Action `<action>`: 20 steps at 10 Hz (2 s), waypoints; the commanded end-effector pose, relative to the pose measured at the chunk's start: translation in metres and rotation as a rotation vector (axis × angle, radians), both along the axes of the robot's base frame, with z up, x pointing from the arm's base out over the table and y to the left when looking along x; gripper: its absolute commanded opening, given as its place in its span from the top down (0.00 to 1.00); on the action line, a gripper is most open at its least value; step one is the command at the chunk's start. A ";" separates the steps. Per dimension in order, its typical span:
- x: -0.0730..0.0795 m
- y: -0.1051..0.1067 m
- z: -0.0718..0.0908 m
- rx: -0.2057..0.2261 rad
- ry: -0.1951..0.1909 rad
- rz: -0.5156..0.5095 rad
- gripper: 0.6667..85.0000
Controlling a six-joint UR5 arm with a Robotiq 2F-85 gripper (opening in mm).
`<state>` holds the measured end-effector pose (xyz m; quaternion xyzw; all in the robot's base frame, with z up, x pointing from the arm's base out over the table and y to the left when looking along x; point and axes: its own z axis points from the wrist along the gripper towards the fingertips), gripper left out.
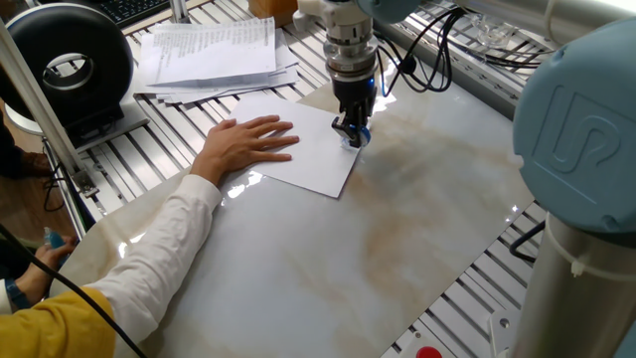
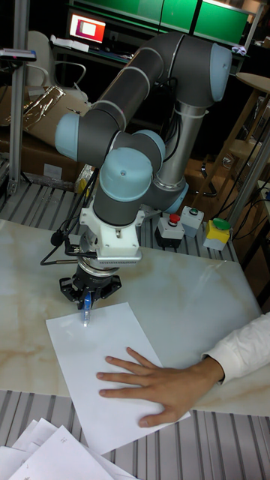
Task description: Use the correction tape on paper
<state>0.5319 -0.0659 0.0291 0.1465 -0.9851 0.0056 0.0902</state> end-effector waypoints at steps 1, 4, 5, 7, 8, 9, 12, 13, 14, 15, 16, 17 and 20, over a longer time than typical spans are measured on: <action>-0.003 0.003 -0.002 0.022 0.002 -0.015 0.99; -0.005 0.001 -0.003 0.017 0.002 -0.011 0.99; -0.006 0.000 -0.003 0.017 0.004 -0.008 0.99; -0.008 -0.001 -0.004 0.014 0.005 -0.006 0.99; -0.009 -0.001 -0.003 0.011 0.007 -0.006 0.99; -0.010 -0.001 -0.002 0.010 0.010 -0.007 0.99; -0.015 -0.004 0.000 0.001 0.018 -0.002 0.99; -0.016 -0.005 -0.001 0.003 0.018 -0.002 0.99; -0.017 -0.006 -0.003 0.005 0.016 -0.001 0.99; -0.019 -0.006 -0.004 0.005 0.014 -0.002 0.99; -0.021 -0.007 -0.005 0.003 0.013 -0.002 0.99; -0.021 -0.007 -0.004 0.001 0.013 -0.002 0.99; -0.021 -0.002 0.009 -0.011 0.026 -0.012 0.99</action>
